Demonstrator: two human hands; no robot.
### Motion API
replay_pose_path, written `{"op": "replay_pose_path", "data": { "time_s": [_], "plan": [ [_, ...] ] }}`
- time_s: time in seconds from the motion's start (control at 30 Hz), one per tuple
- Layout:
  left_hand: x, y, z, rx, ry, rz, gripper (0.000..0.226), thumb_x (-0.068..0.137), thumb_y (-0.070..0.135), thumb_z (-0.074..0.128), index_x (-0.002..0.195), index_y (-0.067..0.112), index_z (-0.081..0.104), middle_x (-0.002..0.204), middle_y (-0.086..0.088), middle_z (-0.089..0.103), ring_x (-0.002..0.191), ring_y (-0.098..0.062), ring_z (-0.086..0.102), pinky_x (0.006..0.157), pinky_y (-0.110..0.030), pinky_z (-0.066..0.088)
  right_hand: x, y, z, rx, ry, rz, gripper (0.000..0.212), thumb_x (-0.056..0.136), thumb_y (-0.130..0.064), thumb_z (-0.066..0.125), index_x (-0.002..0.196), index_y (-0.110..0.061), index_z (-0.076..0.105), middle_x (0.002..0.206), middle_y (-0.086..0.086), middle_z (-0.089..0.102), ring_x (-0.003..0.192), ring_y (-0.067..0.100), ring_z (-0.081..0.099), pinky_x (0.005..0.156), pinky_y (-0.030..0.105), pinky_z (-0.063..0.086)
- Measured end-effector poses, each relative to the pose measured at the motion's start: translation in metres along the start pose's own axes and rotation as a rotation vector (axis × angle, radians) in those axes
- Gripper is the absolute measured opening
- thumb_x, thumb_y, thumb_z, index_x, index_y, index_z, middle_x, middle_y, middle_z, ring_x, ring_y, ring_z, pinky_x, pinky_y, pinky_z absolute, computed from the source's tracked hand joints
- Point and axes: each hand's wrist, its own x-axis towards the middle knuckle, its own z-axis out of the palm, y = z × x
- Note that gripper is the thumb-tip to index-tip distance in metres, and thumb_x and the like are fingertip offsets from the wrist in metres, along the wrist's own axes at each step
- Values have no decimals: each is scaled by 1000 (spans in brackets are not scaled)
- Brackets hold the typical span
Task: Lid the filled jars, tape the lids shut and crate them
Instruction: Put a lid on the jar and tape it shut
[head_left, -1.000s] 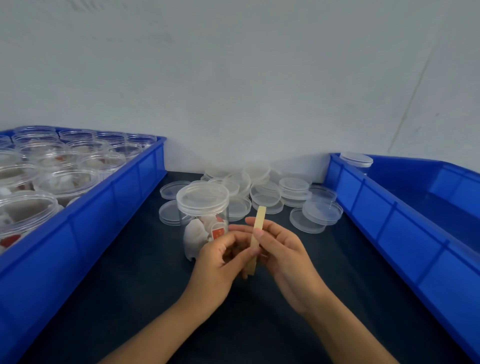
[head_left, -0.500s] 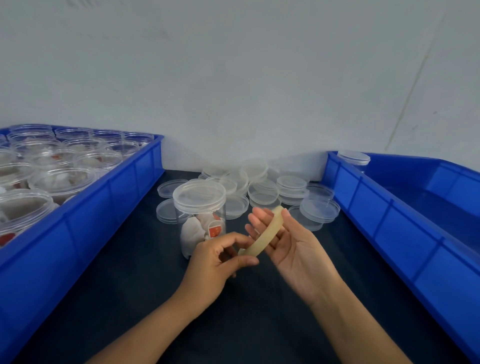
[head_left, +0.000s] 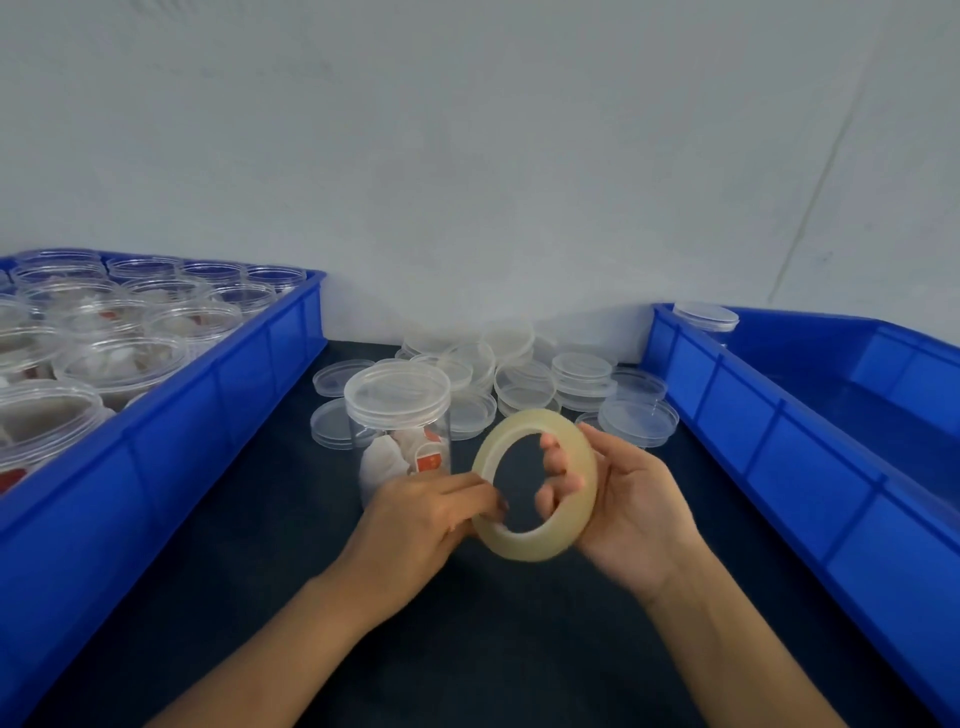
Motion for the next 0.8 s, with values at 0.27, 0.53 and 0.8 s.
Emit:
{"op": "replay_pose_path", "data": {
  "time_s": [0.27,0.53,0.8],
  "plan": [
    [3,7,2,210,16,16,43,65,-10,77,102,12,73,113,3,70,103,-21,64,83,-34,58,-6,-7,1,-453,-58,65,42,91,-40,48,67,-7,56,47,0,30,40,11,25,52,28,43],
    [-3,23,3,-106,246,-205,31,92,16,53,121,19,63,124,18,59,129,-3,46,109,-13,29,-8,-3,6,-827,-243,-68,33,87,-29,38,86,-5,60,59,2,34,55,13,31,62,24,33],
    [-2,28,4,7,343,-217,19,93,26,53,94,20,71,104,12,69,113,-6,58,93,-24,49,-5,21,12,-915,-9,-211,23,70,-27,33,68,-12,49,70,15,32,56,13,27,61,31,27]
  ]
}}
